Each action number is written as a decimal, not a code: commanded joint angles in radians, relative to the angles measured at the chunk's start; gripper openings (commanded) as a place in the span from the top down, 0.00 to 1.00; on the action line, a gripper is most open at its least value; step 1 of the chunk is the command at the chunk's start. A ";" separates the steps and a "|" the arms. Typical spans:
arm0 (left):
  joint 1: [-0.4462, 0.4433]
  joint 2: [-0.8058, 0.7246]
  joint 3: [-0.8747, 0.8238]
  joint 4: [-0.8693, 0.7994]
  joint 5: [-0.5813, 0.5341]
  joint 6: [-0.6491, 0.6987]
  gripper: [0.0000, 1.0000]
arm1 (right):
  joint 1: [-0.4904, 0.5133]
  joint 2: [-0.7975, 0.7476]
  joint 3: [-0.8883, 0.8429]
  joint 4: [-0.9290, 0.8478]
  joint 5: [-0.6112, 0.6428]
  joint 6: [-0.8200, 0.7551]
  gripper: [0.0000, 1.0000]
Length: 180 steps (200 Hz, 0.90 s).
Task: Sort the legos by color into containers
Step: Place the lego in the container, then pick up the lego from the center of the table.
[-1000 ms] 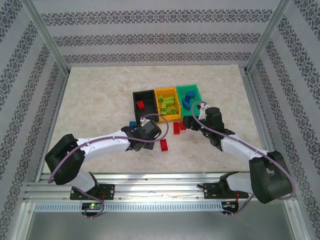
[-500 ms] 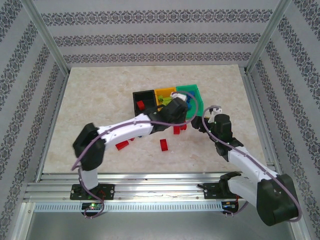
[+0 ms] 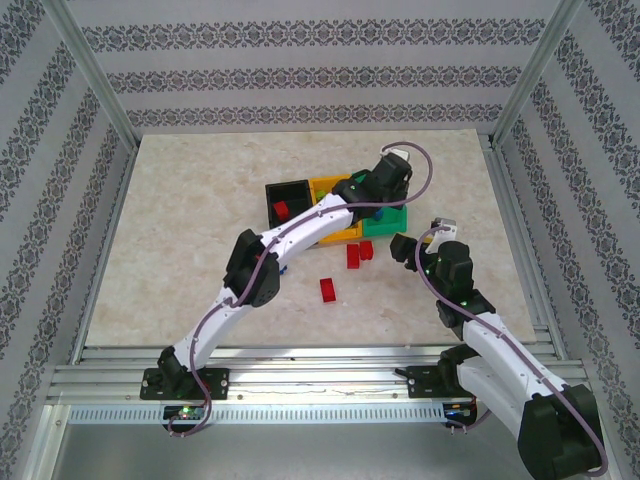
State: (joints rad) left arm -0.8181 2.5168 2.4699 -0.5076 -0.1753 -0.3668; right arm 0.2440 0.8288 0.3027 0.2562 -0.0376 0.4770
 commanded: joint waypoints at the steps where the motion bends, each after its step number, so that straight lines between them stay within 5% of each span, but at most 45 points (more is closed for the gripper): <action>1: 0.020 0.039 0.067 -0.085 0.056 -0.031 0.55 | -0.009 -0.002 -0.014 0.003 0.024 0.018 0.24; 32: 0.022 0.005 0.039 -0.108 0.065 -0.029 0.42 | -0.010 0.001 -0.020 0.017 0.015 0.026 0.24; 67: 0.019 -0.107 -0.103 -0.109 0.052 -0.022 0.40 | -0.010 0.021 -0.026 0.031 -0.001 0.028 0.24; 128: 0.020 -0.568 -0.860 0.185 0.027 -0.122 0.40 | 0.003 0.102 -0.021 0.062 -0.036 0.030 0.25; 180: 0.020 -0.836 -1.247 0.115 -0.048 -0.195 0.40 | 0.043 0.154 -0.002 0.073 -0.055 0.028 0.25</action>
State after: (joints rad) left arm -0.7925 1.7531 1.3338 -0.3748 -0.1741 -0.5037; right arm 0.2600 0.9733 0.2867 0.2928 -0.0834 0.5026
